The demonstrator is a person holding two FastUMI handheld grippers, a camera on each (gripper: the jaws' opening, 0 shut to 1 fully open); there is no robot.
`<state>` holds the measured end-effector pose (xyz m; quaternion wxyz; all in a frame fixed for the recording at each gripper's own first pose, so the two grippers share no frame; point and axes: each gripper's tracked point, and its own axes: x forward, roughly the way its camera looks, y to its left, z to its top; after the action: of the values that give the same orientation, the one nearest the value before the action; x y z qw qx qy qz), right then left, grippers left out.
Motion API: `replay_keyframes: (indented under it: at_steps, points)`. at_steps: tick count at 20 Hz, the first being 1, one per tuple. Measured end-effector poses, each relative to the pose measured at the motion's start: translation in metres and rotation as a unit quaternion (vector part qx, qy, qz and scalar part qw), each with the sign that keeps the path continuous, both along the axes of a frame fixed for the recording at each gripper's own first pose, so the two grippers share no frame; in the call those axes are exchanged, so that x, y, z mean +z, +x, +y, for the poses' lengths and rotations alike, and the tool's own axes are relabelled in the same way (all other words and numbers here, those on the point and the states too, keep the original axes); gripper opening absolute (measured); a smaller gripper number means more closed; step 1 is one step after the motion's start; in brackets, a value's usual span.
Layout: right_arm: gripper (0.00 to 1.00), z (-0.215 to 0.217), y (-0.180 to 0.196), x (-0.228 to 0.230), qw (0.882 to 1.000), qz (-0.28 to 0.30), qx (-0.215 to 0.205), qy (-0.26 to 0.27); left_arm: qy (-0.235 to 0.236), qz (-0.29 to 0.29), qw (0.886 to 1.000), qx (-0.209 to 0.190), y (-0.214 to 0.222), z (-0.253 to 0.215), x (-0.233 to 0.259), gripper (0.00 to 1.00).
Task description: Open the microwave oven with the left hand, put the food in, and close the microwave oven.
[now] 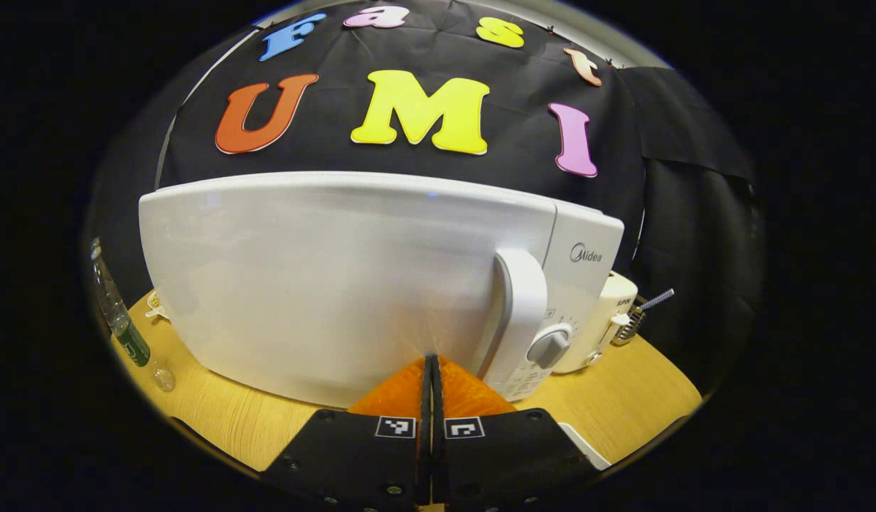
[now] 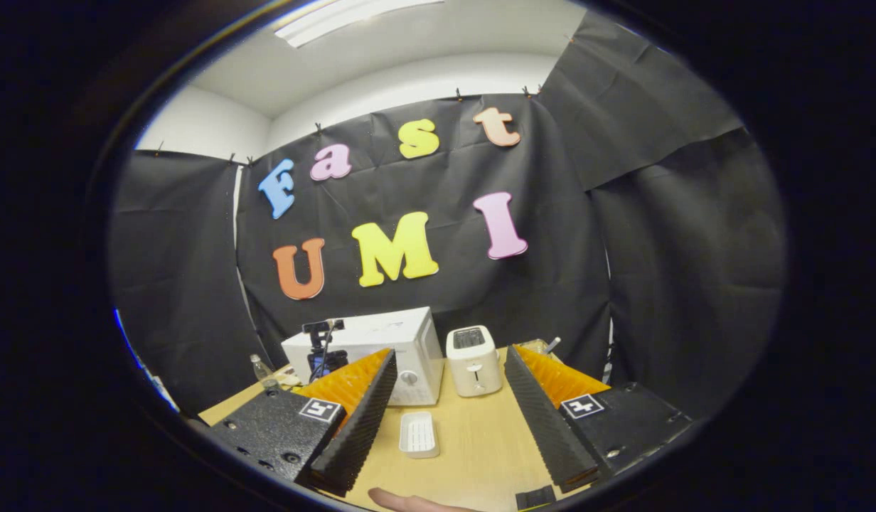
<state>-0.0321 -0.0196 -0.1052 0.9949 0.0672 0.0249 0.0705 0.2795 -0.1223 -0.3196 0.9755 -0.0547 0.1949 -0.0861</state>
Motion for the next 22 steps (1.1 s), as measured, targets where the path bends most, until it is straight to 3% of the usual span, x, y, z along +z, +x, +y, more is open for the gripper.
replay_keyframes:
  at_steps: [5,17,18,19,22]
  points:
    - [0.97,-0.006,0.001,-0.012,1.0,0.015,-0.016,-0.018,0.011,-0.011,1.0,0.008,-0.047,0.023,0.016,0.0]
    - [0.97,-0.027,-0.021,-0.014,0.998,0.028,-0.057,-0.019,0.032,-0.147,0.988,0.028,-0.207,0.048,0.197,0.0]
    - [0.84,-0.025,-0.023,-0.01,0.998,0.024,-0.055,-0.018,0.032,-0.148,0.988,0.037,-0.223,0.053,0.205,0.0]
    - [0.84,-0.022,-0.025,-0.006,0.998,0.02,-0.053,-0.019,0.033,-0.151,0.986,0.06,-0.235,0.063,0.212,0.0]
    - [0.84,-0.017,-0.03,0.002,0.998,0.008,-0.05,-0.028,0.024,-0.146,0.985,0.085,-0.267,0.076,0.22,0.91]
